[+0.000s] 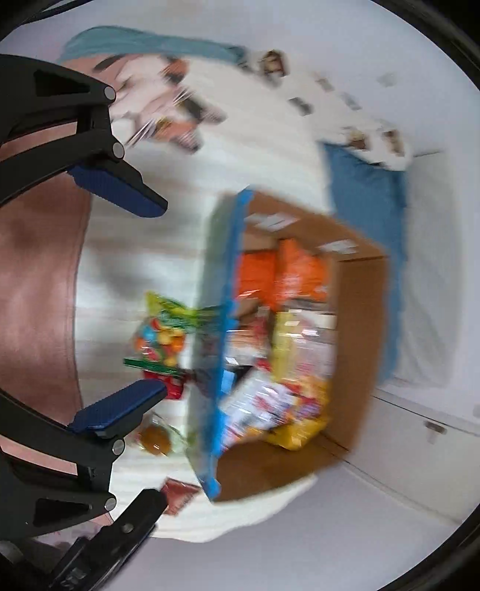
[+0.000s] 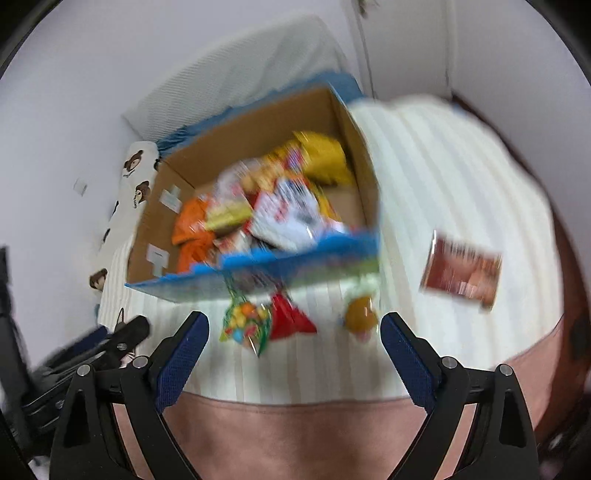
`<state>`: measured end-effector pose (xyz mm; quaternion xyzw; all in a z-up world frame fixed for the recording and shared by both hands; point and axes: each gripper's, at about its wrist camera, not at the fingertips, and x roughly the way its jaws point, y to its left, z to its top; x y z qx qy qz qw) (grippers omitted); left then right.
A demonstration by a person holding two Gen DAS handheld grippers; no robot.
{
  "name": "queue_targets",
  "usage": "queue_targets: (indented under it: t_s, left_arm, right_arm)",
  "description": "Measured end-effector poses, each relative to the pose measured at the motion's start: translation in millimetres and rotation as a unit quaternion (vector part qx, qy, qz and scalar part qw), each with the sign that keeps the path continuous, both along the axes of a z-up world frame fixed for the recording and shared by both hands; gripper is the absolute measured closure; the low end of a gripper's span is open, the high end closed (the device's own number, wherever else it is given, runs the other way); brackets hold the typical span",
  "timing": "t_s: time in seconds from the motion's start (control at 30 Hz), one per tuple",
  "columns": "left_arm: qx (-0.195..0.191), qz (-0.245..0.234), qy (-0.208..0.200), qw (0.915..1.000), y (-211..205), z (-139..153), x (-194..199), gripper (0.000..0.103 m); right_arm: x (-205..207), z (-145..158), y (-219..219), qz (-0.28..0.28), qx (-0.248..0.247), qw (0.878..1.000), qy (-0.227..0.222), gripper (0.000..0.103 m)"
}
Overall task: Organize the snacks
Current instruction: 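Withdraw both tools from the box toward the remaining snacks, then grasp the watermelon candy bag with the left tool while the right tool grasps the brown cookie packet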
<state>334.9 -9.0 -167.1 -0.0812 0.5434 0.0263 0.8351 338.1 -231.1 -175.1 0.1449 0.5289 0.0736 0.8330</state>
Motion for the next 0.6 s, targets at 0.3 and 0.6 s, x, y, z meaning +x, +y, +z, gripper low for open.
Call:
queue_targets:
  t_s: [0.3,0.6]
  left_arm:
    - [-0.006,-0.018,0.095,0.9953,-51,-98,46,0.013]
    - [0.035,-0.031,0.131,0.9902,-38,-125,25,0.013]
  right_arm:
    - [0,-73,-40,-0.048,0.018,0.997,0.064,0.032]
    - [19,-72,-91,-0.095,-0.014,0.993,0.063,0.018]
